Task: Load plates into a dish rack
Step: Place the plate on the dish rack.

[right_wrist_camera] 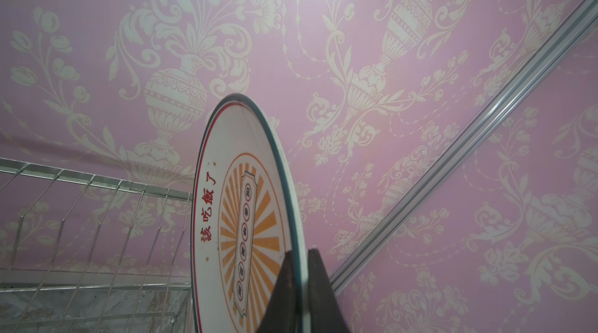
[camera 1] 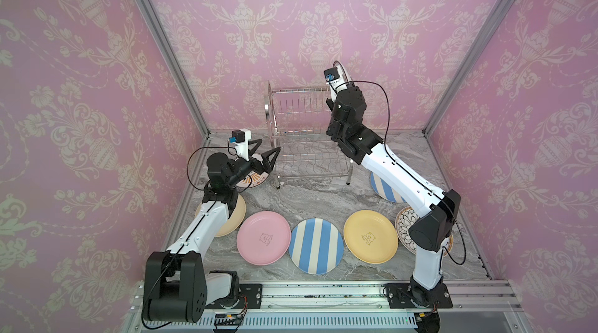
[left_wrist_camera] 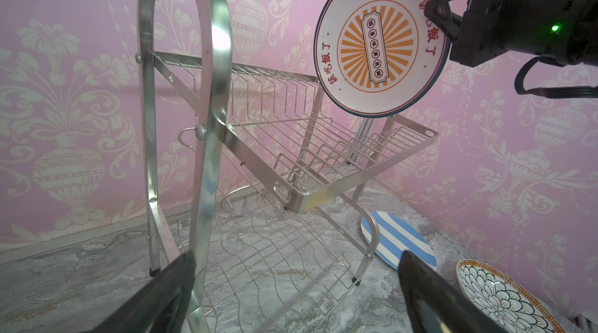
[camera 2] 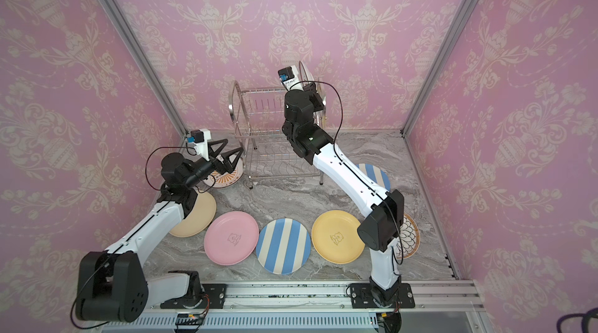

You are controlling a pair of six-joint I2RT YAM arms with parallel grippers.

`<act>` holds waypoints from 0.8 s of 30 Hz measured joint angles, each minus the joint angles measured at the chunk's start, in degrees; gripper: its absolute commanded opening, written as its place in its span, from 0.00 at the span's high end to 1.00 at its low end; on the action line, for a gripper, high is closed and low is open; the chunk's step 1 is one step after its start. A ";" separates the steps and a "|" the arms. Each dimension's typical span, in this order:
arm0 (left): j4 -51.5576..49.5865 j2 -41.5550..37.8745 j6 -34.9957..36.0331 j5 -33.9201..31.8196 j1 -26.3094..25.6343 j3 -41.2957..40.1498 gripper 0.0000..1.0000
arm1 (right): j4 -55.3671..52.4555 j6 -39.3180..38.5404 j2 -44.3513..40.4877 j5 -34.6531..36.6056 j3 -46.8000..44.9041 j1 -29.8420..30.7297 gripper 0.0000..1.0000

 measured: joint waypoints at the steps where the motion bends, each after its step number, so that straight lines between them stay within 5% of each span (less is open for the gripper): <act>1: 0.07 0.20 -0.07 0.02 0.00 0.00 0.01 | -0.87 0.70 0.24 0.00 0.04 -0.22 1.00; 24: 0.04 0.57 -0.20 0.02 0.00 -0.09 0.01 | -5.38 6.60 0.79 0.48 0.33 -1.46 1.00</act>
